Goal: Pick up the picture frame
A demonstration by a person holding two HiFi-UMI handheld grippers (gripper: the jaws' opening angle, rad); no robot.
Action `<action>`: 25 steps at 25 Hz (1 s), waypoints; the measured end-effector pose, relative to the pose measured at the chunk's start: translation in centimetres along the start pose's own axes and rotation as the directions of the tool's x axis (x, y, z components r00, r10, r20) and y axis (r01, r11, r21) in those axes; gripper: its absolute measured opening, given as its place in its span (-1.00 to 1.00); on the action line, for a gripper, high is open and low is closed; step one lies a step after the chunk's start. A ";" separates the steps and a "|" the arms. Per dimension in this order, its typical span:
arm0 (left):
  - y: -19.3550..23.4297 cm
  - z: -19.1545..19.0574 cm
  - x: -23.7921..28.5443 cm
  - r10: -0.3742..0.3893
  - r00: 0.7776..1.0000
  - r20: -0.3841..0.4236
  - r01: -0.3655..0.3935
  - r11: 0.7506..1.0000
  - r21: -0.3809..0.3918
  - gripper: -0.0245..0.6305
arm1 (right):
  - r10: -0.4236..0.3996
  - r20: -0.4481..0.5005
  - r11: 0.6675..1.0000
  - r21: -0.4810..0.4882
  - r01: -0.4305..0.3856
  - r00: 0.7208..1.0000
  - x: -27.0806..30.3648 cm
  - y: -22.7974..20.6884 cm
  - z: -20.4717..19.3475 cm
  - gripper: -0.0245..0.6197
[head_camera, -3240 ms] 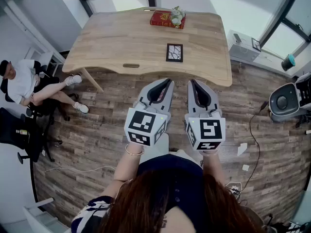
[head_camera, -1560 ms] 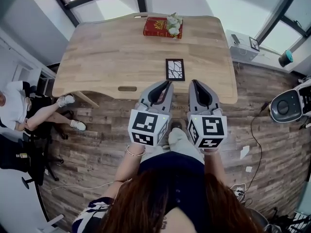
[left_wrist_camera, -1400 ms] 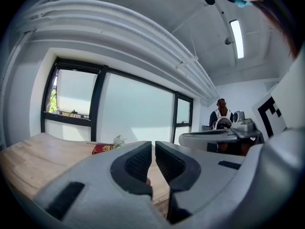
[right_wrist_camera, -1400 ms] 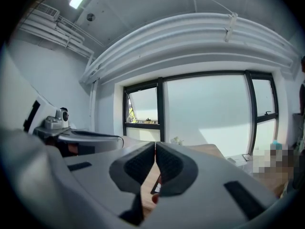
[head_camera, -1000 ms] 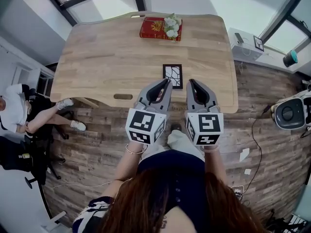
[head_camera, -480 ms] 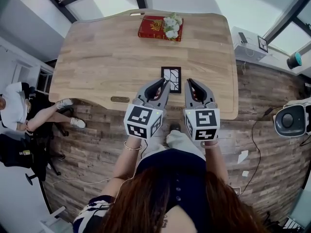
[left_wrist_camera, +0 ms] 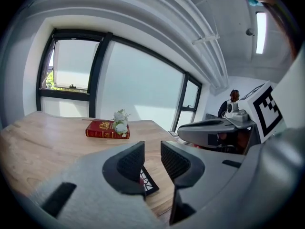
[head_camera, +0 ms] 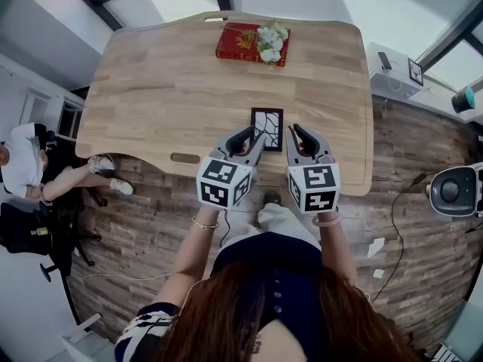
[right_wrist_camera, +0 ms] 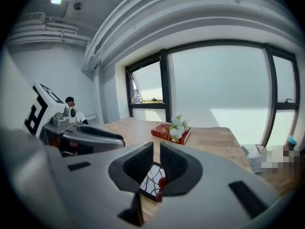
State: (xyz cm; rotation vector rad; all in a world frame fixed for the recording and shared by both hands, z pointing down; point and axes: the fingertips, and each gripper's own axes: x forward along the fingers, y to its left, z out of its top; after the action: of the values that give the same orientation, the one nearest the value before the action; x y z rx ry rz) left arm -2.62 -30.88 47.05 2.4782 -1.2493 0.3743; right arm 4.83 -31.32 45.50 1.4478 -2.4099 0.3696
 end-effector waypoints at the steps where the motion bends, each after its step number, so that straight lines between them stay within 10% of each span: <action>1: 0.3 -0.4 0.4 0.002 1.000 -0.012 -0.002 1.000 -0.008 -0.62 | 0.004 -0.012 1.000 -0.002 -0.004 1.000 0.5 -0.1 -0.4 -0.83; 25: 7.8 -13.2 7.9 -0.011 0.934 -0.357 -0.061 0.980 -0.190 -0.47 | 0.047 -0.325 0.999 0.005 -0.048 0.945 10.1 -1.8 -11.5 -0.57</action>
State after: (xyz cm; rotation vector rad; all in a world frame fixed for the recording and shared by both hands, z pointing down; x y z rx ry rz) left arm -5.43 -35.46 63.39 2.1091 -1.1078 0.6418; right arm 3.38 -36.00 60.09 1.2187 -2.1797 0.5687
